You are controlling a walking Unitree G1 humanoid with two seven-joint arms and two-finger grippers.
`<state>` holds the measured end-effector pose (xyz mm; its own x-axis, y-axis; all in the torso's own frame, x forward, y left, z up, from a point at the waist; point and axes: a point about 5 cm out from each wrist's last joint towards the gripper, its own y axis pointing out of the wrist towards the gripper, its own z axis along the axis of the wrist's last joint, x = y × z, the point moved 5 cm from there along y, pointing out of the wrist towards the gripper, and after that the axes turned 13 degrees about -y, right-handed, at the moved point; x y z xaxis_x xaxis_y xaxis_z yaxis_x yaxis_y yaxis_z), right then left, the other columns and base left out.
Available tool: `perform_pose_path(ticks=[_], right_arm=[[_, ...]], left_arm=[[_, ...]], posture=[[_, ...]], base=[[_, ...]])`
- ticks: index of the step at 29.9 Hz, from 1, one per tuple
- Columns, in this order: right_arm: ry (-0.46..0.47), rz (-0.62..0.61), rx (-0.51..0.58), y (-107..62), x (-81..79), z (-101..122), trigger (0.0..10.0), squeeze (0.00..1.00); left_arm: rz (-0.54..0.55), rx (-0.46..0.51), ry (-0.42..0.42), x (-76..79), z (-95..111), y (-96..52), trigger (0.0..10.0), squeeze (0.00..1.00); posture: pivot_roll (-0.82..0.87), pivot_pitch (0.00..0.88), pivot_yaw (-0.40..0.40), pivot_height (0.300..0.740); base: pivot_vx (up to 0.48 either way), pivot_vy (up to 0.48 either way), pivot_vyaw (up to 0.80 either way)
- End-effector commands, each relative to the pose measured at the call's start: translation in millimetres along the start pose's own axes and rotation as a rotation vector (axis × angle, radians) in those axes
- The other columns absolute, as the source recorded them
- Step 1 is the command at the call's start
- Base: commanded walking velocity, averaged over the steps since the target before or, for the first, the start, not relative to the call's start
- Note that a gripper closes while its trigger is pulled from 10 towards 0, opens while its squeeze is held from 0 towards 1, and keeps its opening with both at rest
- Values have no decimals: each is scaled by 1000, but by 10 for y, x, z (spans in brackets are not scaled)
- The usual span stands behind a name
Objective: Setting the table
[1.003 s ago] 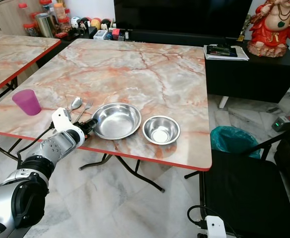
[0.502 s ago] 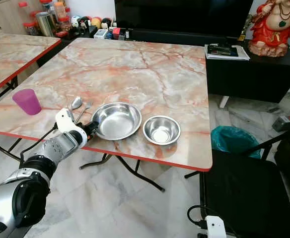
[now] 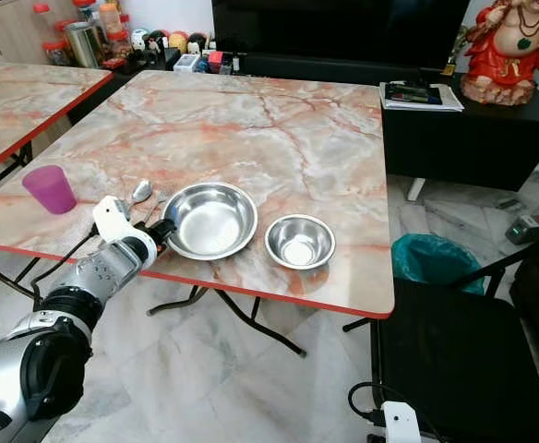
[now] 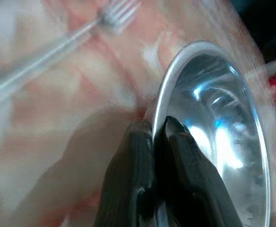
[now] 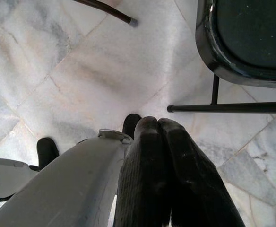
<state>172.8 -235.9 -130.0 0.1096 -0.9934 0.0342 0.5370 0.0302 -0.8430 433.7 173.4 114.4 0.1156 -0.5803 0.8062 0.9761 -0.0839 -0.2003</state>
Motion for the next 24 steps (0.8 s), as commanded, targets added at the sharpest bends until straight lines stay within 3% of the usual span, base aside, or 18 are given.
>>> perform_pose_path(ticks=[1, 2, 3, 9, 10, 13, 16, 24], right_arm=[[6, -7, -1, -9, 33, -8, 10000, 0], [3, -6, -2, -10, 32, -8, 10000, 0], [3, -5, -2, -10, 34, -9, 10000, 0], [-8, -8, -3, -14, 51, -6, 10000, 0], [-7, -10, -2, -16, 60, -5, 10000, 0], [-13, -13, -6, -20, 75, -11, 10000, 0], [-20, -11, -18, -24, 79, -33, 10000, 0], [-28, -12, -15, -26, 69, -44, 10000, 0]], left_arm=[[-79, 136, 4, 109, 278, -35, 0, 0], [-147, 209, 28, 196, 375, -83, 3216, 0], [-171, 234, 13, 226, 379, -110, 10000, 0], [-235, 320, 87, 370, 358, -220, 10000, 0], [-267, 332, 189, 499, 313, -253, 10000, 0], [-327, 353, 323, 736, 250, -302, 10000, 0], [-354, 384, 335, 851, 271, -329, 10000, 0], [-337, 406, 384, 894, 314, -343, 10000, 0]], posture=[[-21, 19, -8, 740], [-21, 19, -8, 740], [-17, 18, -15, 740], [-21, 13, -23, 740], [-21, 12, -26, 740], [-17, 7, -34, 740], [-22, 0, -29, 740], [-24, 0, -23, 740]], base=[[0, 0, 0], [0, 0, 0], [0, 0, 0], [0, 0, 0], [0, 0, 0], [0, 0, 0], [0, 116, 0], [0, 428, -259]])
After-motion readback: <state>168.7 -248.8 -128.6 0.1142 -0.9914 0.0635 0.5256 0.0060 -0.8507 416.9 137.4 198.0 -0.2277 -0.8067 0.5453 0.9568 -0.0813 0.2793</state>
